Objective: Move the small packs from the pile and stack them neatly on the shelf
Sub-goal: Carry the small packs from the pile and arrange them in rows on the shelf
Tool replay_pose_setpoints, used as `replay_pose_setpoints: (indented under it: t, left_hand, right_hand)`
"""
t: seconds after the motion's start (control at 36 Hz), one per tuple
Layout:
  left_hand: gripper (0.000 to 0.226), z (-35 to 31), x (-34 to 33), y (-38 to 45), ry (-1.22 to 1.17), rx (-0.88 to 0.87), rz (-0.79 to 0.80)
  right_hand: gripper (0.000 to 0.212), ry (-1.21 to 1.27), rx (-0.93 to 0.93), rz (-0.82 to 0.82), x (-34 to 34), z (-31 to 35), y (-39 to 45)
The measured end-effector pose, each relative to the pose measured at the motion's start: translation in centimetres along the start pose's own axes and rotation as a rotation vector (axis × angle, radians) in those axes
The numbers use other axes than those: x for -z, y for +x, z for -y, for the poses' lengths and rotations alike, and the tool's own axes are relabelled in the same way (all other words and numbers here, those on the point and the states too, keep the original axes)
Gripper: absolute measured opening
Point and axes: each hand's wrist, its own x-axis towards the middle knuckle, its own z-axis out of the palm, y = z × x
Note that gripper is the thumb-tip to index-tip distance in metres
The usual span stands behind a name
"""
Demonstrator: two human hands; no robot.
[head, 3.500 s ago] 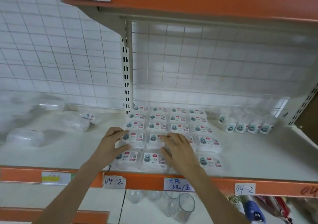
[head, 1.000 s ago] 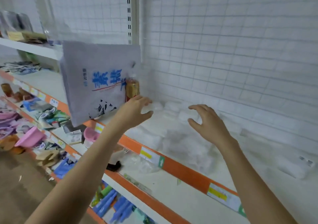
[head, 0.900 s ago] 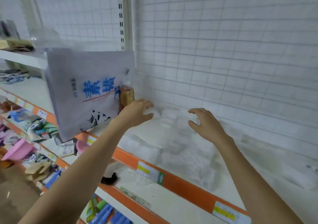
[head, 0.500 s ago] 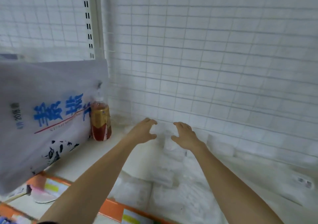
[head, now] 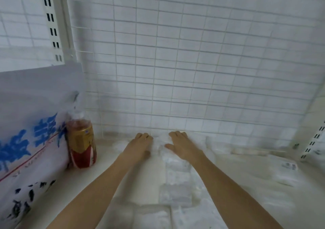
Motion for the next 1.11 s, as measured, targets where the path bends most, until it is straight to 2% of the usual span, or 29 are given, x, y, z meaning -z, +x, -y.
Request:
replay_pose_setpoints:
  t: [0.08, 0.17, 0.25, 0.31, 0.39, 0.5, 0.56, 0.64, 0.69, 0.78, 0.83, 0.97, 1.11]
  left_hand:
    - [0.039, 1.3, 0.1, -0.1, -0.123, -0.084, -0.036]
    - [0.03, 1.6, 1.7, -0.8, -0.389, -0.008, -0.073]
    - [0.02, 1.4, 2.9, -1.4, -0.721, 0.048, -0.02]
    - [0.019, 1.3, 3.1, -1.6, -0.858, 0.088, 0.001]
    - [0.019, 0.9, 3.1, -2.0, -1.014, 0.176, 0.026]
    - [0.015, 0.2, 3.0, -2.5, -1.141, 0.207, 0.099]
    - [0.033, -0.2, 2.9, -2.6, -1.19, 0.184, 0.158]
    - [0.059, -1.0, 2.6, -2.5, -1.197, 0.138, 0.258]
    - [0.069, -1.4, 2.2, -2.3, -1.104, 0.132, 0.257]
    - [0.07, -1.8, 2.0, -2.4, -0.919, 0.114, 0.203]
    - [0.072, -1.9, 1.8, -2.6, -0.84, 0.073, 0.152]
    - [0.07, -1.3, 1.5, -3.5, -0.591, -0.042, 0.016]
    - [0.078, -1.6, 2.9, -4.4, -0.407, -0.173, -0.116]
  right_hand:
    - [0.041, 0.187, 0.017, -0.127, 0.7, 0.4, -0.7]
    - [0.027, 0.507, -0.053, -0.243, 1.6, 0.4, -1.3]
    - [0.023, 0.767, -0.178, -0.244, 2.3, 0.4, -1.6]
    - [0.023, 0.867, -0.206, -0.239, 2.5, 0.4, -2.0]
    - [0.024, 0.874, -0.247, -0.227, 2.5, 0.7, -2.6]
    - [0.029, 0.657, -0.267, -0.22, 2.4, 0.9, -2.9]
    - [0.031, 0.559, -0.286, -0.216, 2.5, 0.8, -3.2]
    - [0.031, 0.434, -0.303, -0.165, 2.8, 0.4, -3.8]
    - [0.033, 0.414, -0.32, -0.096, 2.7, 0.1, -4.2]
    - [0.073, 0.506, -0.419, 0.033, 2.4, 0.2, -4.9]
    - [0.09, 0.384, -0.399, 0.085, 2.0, 0.3, -5.1]
    - [0.079, 0.317, -0.365, -0.021, 1.8, 0.7, -5.7]
    - [0.07, 0.195, -0.284, -0.148, 3.3, 1.2, -8.8]
